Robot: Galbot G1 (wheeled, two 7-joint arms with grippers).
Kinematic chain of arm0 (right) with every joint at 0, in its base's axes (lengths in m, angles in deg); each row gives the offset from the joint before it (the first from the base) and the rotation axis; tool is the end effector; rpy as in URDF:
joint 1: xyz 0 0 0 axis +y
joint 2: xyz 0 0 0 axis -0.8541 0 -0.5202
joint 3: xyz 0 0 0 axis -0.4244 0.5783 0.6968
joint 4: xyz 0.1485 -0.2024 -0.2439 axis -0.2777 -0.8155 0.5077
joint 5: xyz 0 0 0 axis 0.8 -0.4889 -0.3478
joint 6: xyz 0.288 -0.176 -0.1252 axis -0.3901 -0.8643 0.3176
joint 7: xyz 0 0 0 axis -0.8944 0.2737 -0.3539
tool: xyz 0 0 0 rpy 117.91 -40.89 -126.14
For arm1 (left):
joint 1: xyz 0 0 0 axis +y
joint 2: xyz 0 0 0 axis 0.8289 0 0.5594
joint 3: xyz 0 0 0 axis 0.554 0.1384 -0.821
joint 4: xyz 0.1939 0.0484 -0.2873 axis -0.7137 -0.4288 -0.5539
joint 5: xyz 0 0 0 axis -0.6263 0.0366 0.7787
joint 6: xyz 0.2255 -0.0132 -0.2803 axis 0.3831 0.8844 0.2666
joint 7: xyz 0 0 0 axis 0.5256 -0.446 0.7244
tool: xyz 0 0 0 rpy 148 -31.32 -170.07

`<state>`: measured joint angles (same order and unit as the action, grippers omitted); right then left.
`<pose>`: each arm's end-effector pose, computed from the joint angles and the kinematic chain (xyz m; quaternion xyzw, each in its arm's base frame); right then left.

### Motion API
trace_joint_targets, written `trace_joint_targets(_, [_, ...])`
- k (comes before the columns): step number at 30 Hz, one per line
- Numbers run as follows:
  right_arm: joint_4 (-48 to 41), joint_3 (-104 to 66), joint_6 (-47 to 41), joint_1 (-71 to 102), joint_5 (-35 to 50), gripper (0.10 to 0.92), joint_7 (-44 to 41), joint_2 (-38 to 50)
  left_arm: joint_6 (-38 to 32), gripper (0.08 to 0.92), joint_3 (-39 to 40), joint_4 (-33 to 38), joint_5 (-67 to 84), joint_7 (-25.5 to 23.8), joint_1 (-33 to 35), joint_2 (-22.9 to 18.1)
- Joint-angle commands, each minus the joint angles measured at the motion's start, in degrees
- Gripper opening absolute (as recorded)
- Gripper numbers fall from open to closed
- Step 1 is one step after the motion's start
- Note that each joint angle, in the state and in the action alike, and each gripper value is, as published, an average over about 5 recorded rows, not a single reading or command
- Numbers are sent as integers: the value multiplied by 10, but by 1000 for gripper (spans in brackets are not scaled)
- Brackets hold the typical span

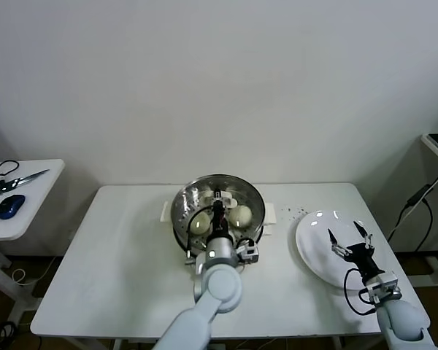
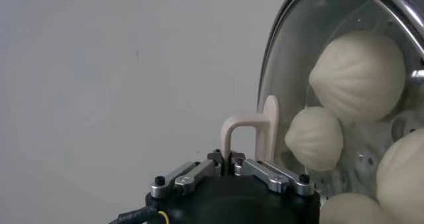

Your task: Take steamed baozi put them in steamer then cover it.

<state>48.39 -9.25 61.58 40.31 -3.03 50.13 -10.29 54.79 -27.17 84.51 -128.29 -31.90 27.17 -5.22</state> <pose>0.2890 -0.2212 -0.4119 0.0661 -0.9876 0.1361 0.0412 0.3221 -0.2013 -0.2882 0.0218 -0.7104 -0.7024 0.0385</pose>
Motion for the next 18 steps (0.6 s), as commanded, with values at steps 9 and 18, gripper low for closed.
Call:
trace_joint_targets(9, [18, -2, -45, 2, -7, 823, 10, 2, -5, 408, 0, 121, 59, -31, 35, 52])
trace_joint_targets(18, [33, -1, -80, 4, -14, 823, 9, 2, -4, 668, -9, 224, 100, -41, 90, 100])
